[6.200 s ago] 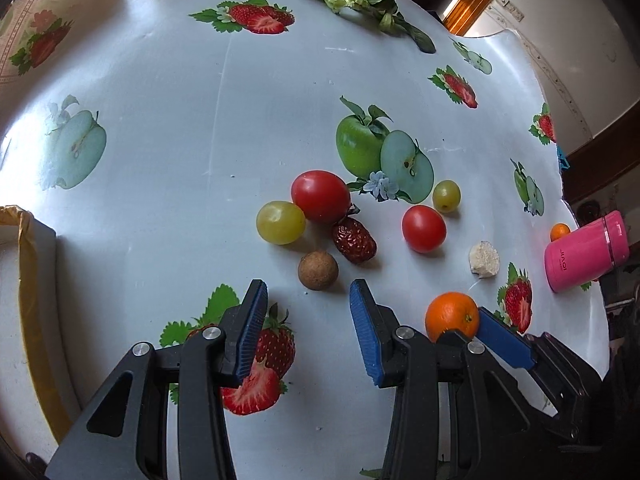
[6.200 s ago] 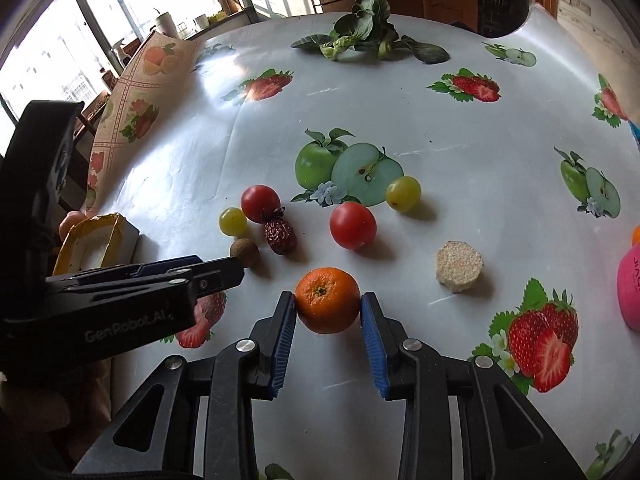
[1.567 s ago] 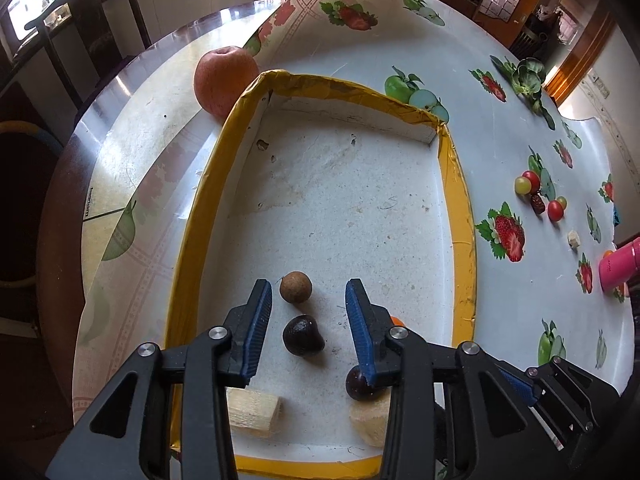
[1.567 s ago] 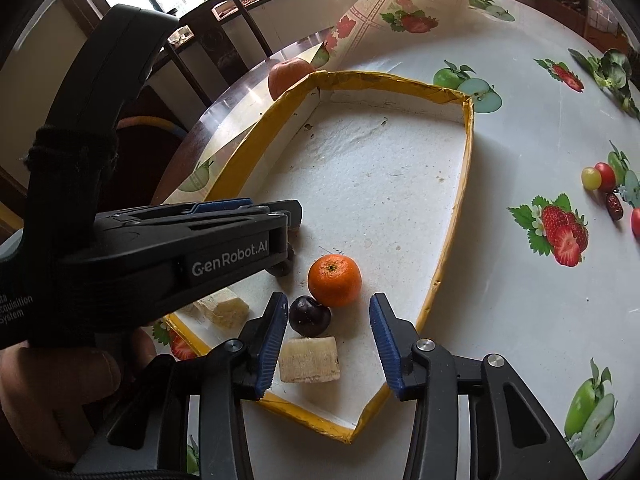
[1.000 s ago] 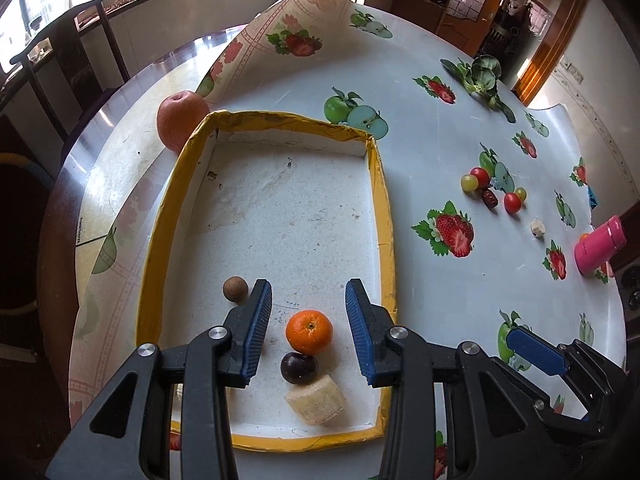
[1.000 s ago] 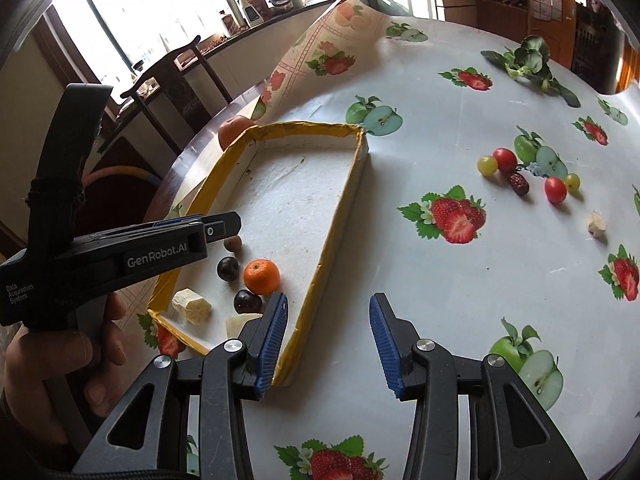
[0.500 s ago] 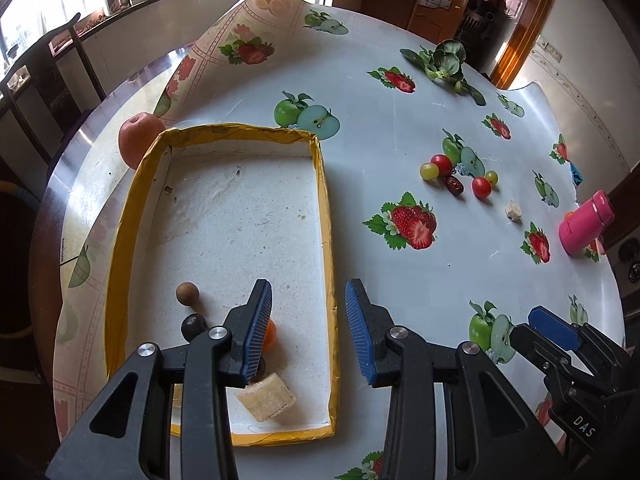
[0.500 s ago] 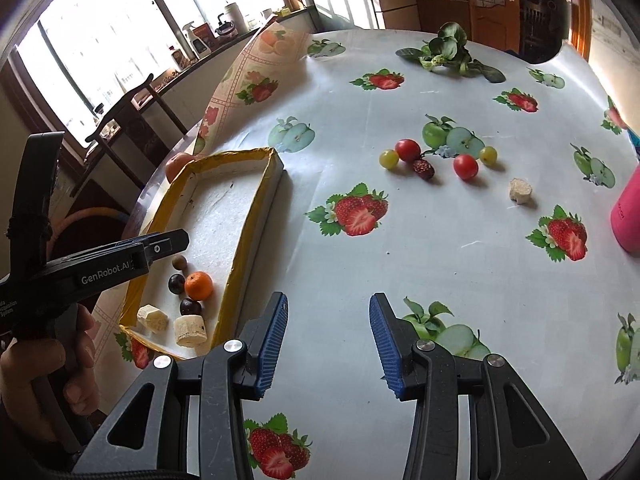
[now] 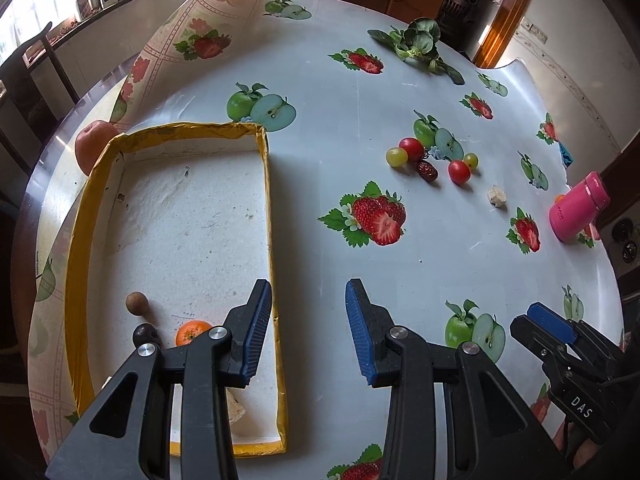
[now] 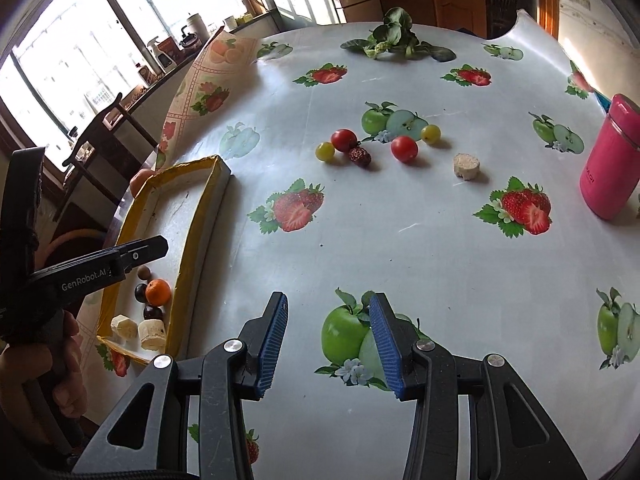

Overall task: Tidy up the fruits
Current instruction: 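Move both open tools back to the remaining fruits, then grasp the yellow-green grape with the left tool while the right tool grasps the beige cube, then carry the grape and beige cube over the tray with both tools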

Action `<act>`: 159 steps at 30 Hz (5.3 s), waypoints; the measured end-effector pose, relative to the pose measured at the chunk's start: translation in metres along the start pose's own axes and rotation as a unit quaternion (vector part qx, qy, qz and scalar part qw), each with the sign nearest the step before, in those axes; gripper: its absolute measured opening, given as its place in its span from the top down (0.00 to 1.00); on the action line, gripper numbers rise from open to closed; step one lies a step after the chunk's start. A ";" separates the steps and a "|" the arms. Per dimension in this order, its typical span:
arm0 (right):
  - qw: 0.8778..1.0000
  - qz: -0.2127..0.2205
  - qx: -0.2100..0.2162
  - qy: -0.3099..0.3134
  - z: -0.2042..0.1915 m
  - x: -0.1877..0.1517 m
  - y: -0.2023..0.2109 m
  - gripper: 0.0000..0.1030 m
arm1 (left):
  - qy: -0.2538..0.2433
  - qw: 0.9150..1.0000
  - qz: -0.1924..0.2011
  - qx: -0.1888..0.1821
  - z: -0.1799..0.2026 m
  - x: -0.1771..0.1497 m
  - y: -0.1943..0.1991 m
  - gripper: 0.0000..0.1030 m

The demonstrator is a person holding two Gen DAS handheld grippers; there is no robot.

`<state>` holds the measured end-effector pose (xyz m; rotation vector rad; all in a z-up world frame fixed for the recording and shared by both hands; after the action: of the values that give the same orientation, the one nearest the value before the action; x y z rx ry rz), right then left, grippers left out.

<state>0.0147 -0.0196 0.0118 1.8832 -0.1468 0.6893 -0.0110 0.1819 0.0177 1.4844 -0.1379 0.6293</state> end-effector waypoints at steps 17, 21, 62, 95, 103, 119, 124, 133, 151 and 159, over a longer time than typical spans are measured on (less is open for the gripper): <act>0.998 0.003 -0.049 -0.050 0.080 0.039 -0.033 0.56 | -0.029 0.998 -0.030 -0.049 0.054 0.051 -0.068 0.65; 0.996 0.011 -0.061 -0.057 0.097 0.058 -0.045 0.56 | -0.036 0.998 -0.031 -0.051 0.062 0.070 -0.093 0.65; 0.995 0.012 -0.078 -0.055 0.116 0.092 -0.102 0.45 | -0.016 0.992 -0.011 -0.127 0.064 0.078 -0.097 0.80; 0.998 0.006 0.036 0.050 -0.063 0.027 -0.028 0.85 | 0.039 0.996 0.044 -0.072 -0.039 0.011 0.018 0.80; 0.996 0.002 0.051 0.077 -0.098 0.019 -0.024 0.85 | 0.054 0.996 0.049 -0.056 -0.064 0.000 0.031 0.80; 0.991 -0.008 0.075 0.107 -0.142 0.010 -0.027 0.85 | 0.089 0.994 0.055 -0.038 -0.109 -0.012 0.040 0.80; 0.990 -0.013 0.082 0.112 -0.151 0.009 -0.033 0.85 | 0.103 0.993 0.054 -0.030 -0.125 -0.014 0.038 0.80; 0.988 -0.017 0.095 0.119 -0.169 0.015 -0.045 0.85 | 0.118 0.992 0.050 -0.022 -0.145 -0.012 0.032 0.80; 0.979 -0.067 0.104 0.163 -0.224 0.015 -0.127 0.85 | 0.127 0.992 0.012 0.003 -0.166 -0.003 -0.025 0.80; 0.977 -0.085 0.098 0.168 -0.226 0.010 -0.151 0.85 | 0.124 0.992 -0.003 0.020 -0.172 0.000 -0.047 0.80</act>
<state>-0.0038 0.2451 -0.0471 1.9067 0.3055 0.9169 -0.0384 0.3471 -0.0422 1.4313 0.0729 0.8102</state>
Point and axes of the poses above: each gripper's, at about its wrist camera, not at the fingertips, and y roughly against the way its jaws point, z to its right, x to its top, the point moved 4 cm from there along -y, roughly the way its jaws point, and after that the axes turned 3 degrees about z, right-handed, at the moved point
